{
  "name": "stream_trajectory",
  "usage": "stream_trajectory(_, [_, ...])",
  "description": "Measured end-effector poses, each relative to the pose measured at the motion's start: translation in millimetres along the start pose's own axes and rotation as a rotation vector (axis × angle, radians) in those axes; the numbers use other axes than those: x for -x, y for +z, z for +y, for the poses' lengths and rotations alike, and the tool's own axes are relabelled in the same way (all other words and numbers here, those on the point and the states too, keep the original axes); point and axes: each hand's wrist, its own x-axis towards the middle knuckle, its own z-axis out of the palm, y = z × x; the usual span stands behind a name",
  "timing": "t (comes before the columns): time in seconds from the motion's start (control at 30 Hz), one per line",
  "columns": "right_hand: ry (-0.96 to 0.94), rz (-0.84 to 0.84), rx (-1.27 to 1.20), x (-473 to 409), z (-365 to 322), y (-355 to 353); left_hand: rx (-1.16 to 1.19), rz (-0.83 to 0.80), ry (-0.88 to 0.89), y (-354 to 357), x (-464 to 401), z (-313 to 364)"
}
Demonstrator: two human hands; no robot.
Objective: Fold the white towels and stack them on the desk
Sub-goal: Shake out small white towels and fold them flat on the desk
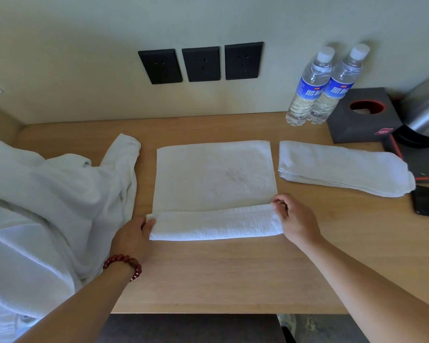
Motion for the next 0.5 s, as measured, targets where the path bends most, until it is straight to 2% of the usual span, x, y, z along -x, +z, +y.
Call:
stream_trajectory(0.2, [0.007, 0.025, -0.001, -2, 4, 5, 0.055, 0.008, -0.011, 0, 2, 0])
stream_trajectory(0.37, [0.017, 0.034, 0.001, -7, 2, 8, 0.034, 0.089, -0.029, -2, 6, 6])
stream_trajectory(0.5, [0.027, 0.049, 0.014, -12, 3, 7, 0.027, 0.068, -0.023, 1, 5, 6])
